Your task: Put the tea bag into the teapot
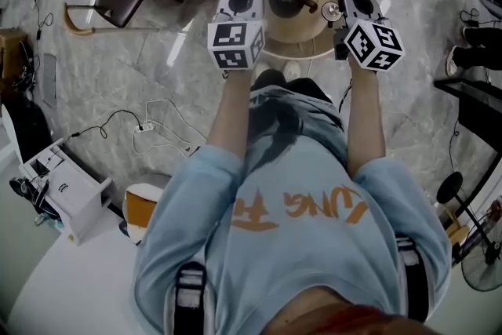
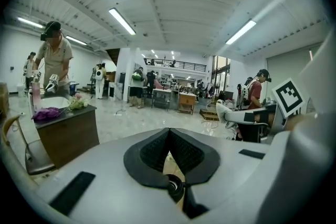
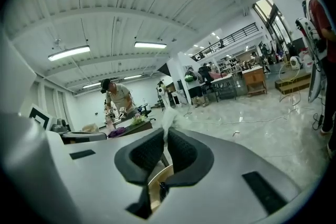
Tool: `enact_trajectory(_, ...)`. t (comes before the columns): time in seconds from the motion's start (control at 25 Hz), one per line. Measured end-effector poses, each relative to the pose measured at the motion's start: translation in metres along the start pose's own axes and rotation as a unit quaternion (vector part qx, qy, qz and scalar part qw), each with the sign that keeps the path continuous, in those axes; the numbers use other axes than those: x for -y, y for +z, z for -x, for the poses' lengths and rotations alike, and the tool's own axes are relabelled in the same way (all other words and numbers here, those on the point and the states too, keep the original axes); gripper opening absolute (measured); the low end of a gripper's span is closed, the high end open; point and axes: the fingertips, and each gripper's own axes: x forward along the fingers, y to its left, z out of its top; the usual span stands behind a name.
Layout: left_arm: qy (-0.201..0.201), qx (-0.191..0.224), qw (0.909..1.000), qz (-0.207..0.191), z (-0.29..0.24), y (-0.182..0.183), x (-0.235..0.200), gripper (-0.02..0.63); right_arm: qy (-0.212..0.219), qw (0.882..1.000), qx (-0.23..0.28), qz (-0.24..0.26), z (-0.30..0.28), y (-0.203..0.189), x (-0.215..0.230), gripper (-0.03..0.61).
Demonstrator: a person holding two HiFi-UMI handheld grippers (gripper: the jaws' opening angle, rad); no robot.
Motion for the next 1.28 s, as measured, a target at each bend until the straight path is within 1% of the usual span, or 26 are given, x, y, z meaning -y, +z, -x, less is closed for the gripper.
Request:
enact_trajectory(0.16,0.004,0.001,1.0,0.004,-0.004,0.002,-0.003,0.025,0.009,1.0,-0.006,0.003,-0.011,0.0,-0.001,0.035)
enact_trajectory(0.36,-0.006,-0.016,0.9997,0.015,-0.013,-0.015,-0.007,0.025,0.0,1.0,-0.026,0.004,-0.019,-0.02,-0.003,0.034)
enact_trajectory(0.48,-0.01,-0.025,0.9993,0.028,-0.022,-0.023,-0.014,0.026,-0.001,0.999,-0.044,0.018,-0.025,-0.03,-0.006,0.034)
enact_trajectory(0.68,-0.018,-0.028,0.9986,0.041,-0.035,-0.026,-0.023,0.025,0.005,0.996,-0.073,0.055,-0.038,-0.034,-0.016,0.034)
enact_trajectory(0.8,-0.02,-0.038,0.9975,0.056,-0.04,-0.038,-0.028,0.025,0.011,0.993,-0.097,0.071,-0.045,-0.048,-0.024,0.035)
enact_trajectory(1.0,-0.022,-0.055,0.9954,0.076,-0.049,-0.056,-0.04,0.025,0.014,0.988,-0.131,0.078,-0.057,-0.069,-0.029,0.035)
enact_trajectory(1.28,-0.018,-0.083,0.9897,0.116,-0.06,-0.096,-0.057,0.026,0.008,0.979,-0.195,0.064,-0.072,-0.123,-0.025,0.035)
